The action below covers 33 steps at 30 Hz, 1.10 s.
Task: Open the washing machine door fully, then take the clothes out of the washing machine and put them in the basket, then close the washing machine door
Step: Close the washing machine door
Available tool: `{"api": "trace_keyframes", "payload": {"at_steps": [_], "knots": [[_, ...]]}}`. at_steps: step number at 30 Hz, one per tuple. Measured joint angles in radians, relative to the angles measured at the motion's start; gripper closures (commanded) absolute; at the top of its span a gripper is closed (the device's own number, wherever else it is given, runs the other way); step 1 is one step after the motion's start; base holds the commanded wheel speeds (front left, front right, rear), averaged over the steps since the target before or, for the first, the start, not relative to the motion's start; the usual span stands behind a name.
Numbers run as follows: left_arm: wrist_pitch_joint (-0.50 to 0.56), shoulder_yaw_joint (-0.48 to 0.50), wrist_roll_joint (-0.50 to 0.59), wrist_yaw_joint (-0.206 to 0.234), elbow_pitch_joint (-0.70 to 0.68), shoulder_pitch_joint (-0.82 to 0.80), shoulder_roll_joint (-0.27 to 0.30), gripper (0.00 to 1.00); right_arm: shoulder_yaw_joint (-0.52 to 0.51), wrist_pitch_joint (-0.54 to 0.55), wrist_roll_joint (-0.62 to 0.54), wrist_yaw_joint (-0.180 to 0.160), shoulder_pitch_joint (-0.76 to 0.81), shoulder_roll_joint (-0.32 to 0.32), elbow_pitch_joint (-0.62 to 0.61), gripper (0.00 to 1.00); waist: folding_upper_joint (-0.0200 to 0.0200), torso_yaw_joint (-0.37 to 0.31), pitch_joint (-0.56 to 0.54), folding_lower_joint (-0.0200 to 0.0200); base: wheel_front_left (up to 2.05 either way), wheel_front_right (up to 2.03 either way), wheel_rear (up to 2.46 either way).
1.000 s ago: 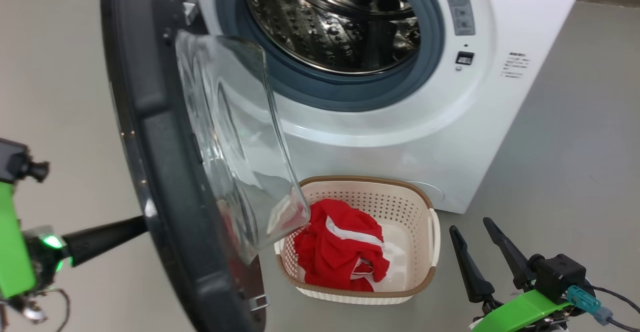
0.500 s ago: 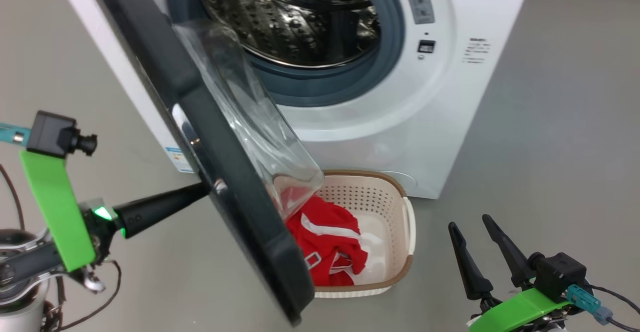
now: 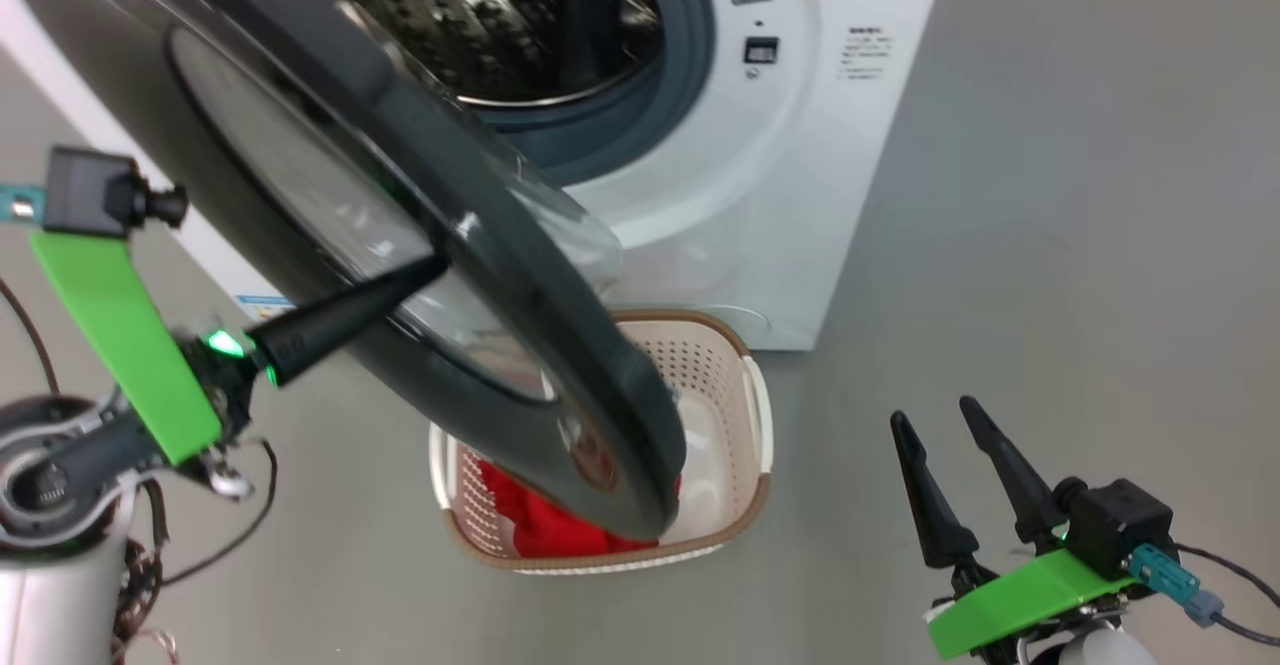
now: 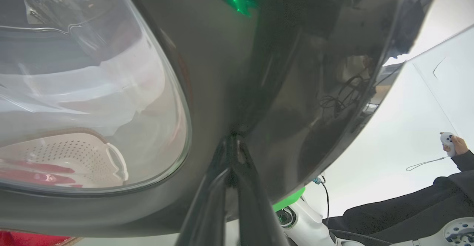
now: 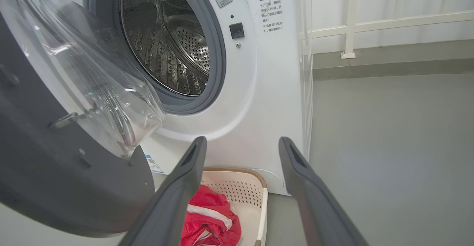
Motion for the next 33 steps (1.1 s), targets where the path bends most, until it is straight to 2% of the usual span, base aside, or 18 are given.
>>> {"api": "trace_keyframes", "payload": {"at_steps": [9,33], "knots": [[-0.076,0.000,0.000,0.000,0.036,-0.090,0.008,1.00,-0.001,0.000,-0.005,0.000,-0.036,0.018,-0.011,0.00,0.0000,-0.070,0.056,0.0000,0.00,0.00,0.00],[-0.318,-0.007,0.006,0.000,0.217,-0.257,0.109,1.00,-0.004,0.000,0.007,0.000,-0.067,0.030,-0.033,0.00,0.0000,-0.249,0.135,0.0000,0.00,0.00,0.00]]}}
